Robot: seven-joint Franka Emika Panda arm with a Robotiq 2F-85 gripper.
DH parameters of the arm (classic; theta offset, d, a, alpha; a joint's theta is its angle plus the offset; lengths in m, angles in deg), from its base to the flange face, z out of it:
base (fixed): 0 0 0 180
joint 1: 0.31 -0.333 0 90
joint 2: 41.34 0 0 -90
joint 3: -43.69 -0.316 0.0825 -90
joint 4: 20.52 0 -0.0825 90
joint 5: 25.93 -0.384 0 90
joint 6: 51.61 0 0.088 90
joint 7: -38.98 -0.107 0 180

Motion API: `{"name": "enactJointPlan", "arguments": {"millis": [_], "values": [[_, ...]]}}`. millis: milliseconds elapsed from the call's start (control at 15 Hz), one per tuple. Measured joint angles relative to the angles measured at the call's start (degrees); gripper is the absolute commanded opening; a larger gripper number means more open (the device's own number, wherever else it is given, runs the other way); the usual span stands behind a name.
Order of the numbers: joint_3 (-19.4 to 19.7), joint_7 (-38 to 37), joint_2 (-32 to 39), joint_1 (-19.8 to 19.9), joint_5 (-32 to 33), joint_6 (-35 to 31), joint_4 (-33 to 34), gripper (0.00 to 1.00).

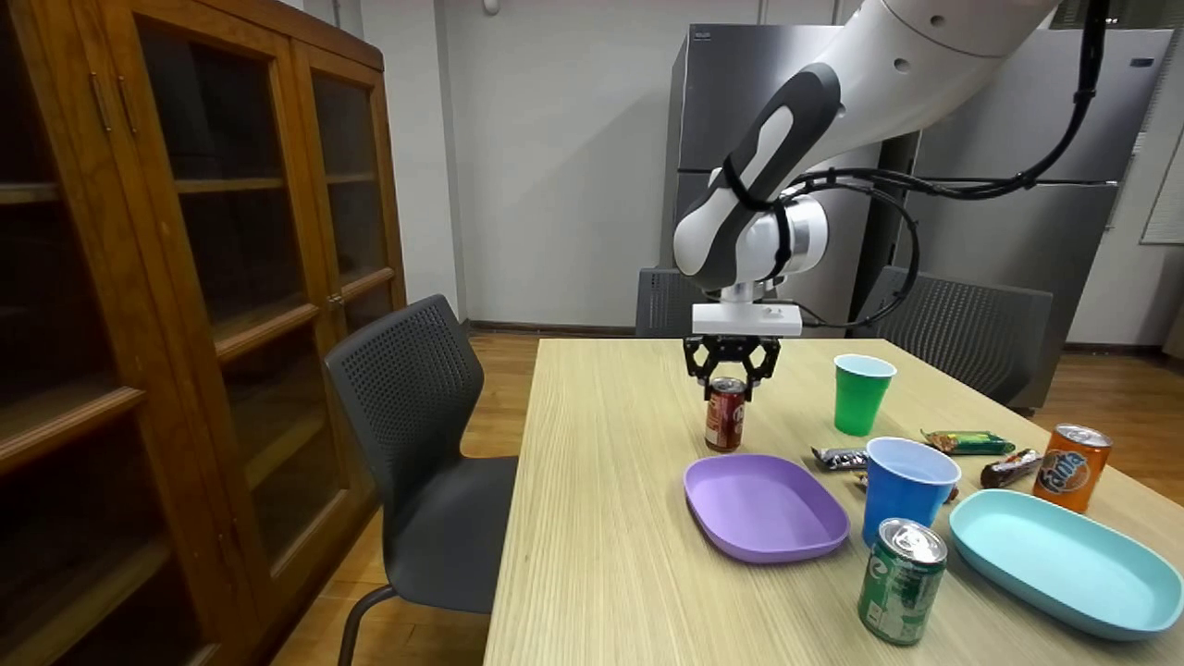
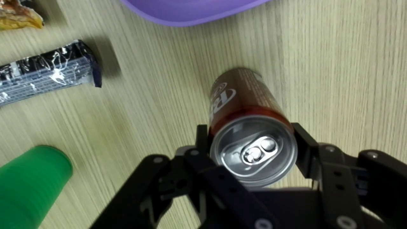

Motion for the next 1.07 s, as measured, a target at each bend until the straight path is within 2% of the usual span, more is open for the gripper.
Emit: {"name": "enactJointPlan", "arguments": {"millis": [533,1067], "values": [[-0.03,-0.37,-4.95,-0.73,-0.38,0.05,-1.39,0.38],[-0.2,-1.14,-13.62,-3.06,-0.38,0.02,-11.85,0.38]]}}
